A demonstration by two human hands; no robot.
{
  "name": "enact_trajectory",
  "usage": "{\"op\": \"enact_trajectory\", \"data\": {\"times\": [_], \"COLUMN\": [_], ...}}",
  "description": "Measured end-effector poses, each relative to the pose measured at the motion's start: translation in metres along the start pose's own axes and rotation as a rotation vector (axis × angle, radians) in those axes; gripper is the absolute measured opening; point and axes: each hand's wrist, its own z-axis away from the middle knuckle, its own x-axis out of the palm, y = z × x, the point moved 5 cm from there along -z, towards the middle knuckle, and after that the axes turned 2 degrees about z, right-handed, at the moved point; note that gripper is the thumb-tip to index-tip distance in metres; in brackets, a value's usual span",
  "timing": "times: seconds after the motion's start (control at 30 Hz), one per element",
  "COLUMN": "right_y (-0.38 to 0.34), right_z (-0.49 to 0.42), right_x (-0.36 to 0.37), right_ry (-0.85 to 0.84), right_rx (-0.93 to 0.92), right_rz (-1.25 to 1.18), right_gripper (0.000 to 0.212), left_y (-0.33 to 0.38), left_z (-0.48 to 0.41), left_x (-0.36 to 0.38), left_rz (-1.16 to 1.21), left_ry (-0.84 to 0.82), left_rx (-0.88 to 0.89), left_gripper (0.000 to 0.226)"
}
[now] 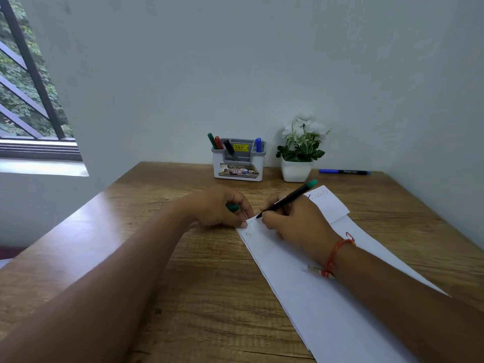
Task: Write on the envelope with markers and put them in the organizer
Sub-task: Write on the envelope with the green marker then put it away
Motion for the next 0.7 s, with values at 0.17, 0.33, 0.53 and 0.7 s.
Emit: {"op": "enact_trajectory", "data": {"times": [0.17, 0.33, 0.53, 0.7], "right_y": [-0.0017, -0.0048, -0.0046, -0.0051], "right_z": [0.0038, 0.0086, 0.0077, 0.0076], "right_x": [0.0015, 0.0023, 0.0056, 0.0053], "right_ry": [-0.044, -0.071, -0.094, -0.111], "right_rx": [0.007, -0.014, -0.041, -0.046], "right_rz": [-0.007, 0.018, 0.054, 0.058], "right_gripper": [0.01, 0.01, 0.011, 0.01], "left_y": [-0.0011, -0.0008, -0.0004, -0.0003], "left_z": [-0.0015, -0.0006, 0.0008, -0.0001], "left_x": [-0.0003, 0.0, -0.0004, 0.0001], "left_rz": [-0.002, 0.028, 0.039, 0.037], "left_ry": [-0.004, 0.006, 0.002, 0.003], "left_rx": [0.004, -0.005, -0.01, -0.011], "left_gripper": [0.023, 0.024, 0.025, 0.024]}}
